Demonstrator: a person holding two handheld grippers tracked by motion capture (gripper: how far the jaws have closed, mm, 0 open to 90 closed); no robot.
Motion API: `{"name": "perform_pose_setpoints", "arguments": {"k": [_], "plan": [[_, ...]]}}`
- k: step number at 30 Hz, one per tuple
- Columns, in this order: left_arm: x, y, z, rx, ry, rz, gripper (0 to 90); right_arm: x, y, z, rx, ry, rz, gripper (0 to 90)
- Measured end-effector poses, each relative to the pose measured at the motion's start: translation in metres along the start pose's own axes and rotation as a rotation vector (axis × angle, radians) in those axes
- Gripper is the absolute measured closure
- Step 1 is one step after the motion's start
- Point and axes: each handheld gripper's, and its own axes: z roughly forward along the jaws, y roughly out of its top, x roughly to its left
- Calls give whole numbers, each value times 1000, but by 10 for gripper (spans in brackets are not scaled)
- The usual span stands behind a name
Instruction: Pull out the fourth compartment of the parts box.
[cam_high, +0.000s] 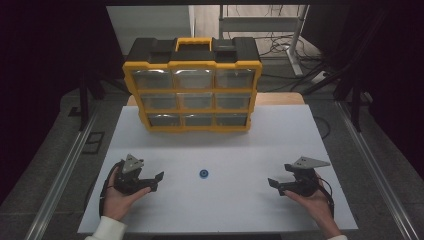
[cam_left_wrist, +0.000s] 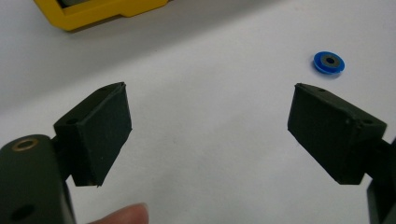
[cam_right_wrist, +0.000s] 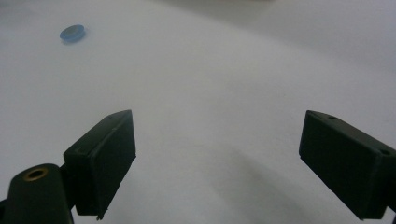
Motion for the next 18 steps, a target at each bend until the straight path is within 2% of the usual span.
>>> {"name": "perform_pose_setpoints", "arguments": {"k": [4, 18], "plan": [[0, 0, 0, -2, -11, -2, 147, 0, 0, 1, 6, 6, -5, 115], [-2, 1, 1, 2, -3, 5, 148, -2, -1, -2, -10, 6, 7, 120]]}}
